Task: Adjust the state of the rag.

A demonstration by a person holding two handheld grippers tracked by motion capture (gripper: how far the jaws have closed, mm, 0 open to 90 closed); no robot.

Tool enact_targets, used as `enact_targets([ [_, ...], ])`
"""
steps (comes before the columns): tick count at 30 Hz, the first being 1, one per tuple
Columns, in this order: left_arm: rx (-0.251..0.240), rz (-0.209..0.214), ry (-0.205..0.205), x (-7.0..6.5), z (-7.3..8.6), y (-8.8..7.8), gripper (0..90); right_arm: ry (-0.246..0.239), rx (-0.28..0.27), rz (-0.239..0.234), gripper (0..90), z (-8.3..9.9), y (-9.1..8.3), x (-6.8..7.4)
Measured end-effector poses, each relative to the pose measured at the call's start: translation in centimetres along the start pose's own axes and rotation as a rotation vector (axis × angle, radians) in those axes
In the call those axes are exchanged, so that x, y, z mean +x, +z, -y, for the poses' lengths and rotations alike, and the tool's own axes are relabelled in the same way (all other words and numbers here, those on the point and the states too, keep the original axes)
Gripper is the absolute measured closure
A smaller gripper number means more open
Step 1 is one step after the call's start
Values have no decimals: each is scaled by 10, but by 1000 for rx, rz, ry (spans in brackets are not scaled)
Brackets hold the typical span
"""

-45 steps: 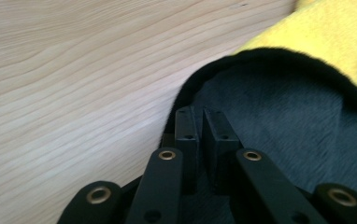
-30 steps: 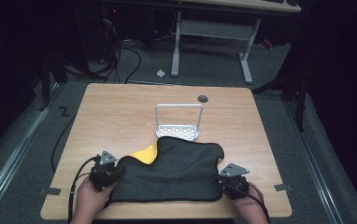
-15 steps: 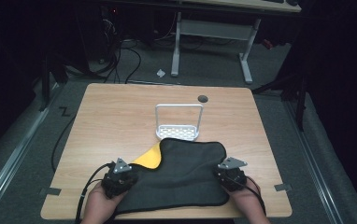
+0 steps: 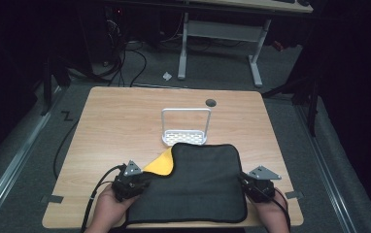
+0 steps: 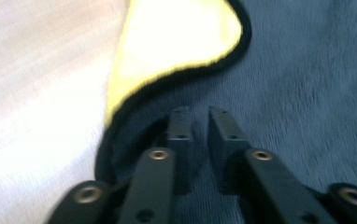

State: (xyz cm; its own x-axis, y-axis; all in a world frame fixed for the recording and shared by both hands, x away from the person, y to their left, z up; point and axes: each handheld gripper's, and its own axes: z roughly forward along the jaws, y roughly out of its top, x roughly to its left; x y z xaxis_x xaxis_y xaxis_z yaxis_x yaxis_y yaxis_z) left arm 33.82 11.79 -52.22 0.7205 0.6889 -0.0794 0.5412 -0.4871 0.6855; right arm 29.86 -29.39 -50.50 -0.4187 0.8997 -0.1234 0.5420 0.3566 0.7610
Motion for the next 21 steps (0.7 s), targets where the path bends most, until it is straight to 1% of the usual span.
enact_targets([
  [1, 4, -6, 2, -1, 1, 2, 772, 3, -10, 4, 798, -4, 5, -1],
  [2, -2, -2, 2, -2, 3, 2, 778, 8, -11, -4, 798, -8, 11, -2],
  [3, 3, 7, -1, -3, 4, 1, 787, 7, 6, -13, 799, -10, 18, -4],
  [4, 9, 16, -2, -4, 6, -1, 798, 6, 28, -12, 799, -11, 25, -5],
  [7, 16, 39, 1, -8, 14, -9, 813, -1, 107, -30, 786, -5, 41, -7],
  [8, 24, 50, -3, -10, 16, -11, 815, 7, 98, -38, 783, -4, 40, -8],
  [11, 38, 59, 0, -17, 19, -15, 815, 21, 101, -71, 781, 2, 33, -10],
  [13, 34, 31, 36, -21, 19, -16, 813, 10, 106, -69, 781, 5, 28, -8],
  [14, 22, 19, 54, -22, 18, -16, 811, -5, 111, -63, 778, 5, 27, -6],
  [15, -6, 12, 60, -23, 17, -17, 810, -13, 116, -56, 775, 4, 28, -5],
  [16, -48, 18, 60, -24, 15, -19, 807, -22, 116, -53, 775, 3, 28, -5],
  [17, -93, 32, 61, -24, 13, -21, 790, -22, 115, -54, 774, 2, 29, -4],
  [18, -127, 18, 74, -26, 11, -22, 770, -15, 114, -56, 772, 2, 30, -4],
  [19, -155, -5, 88, -27, 8, -23, 756, -11, 112, -61, 769, 2, 30, -5],
  [20, -175, -11, 96, -27, 3, -23, 739, -6, 110, -68, 768, 3, 30, -6],
  [21, -182, -5, 103, -26, -1, -21, 713, -1, 105, -76, 768, 4, 30, -8],
])
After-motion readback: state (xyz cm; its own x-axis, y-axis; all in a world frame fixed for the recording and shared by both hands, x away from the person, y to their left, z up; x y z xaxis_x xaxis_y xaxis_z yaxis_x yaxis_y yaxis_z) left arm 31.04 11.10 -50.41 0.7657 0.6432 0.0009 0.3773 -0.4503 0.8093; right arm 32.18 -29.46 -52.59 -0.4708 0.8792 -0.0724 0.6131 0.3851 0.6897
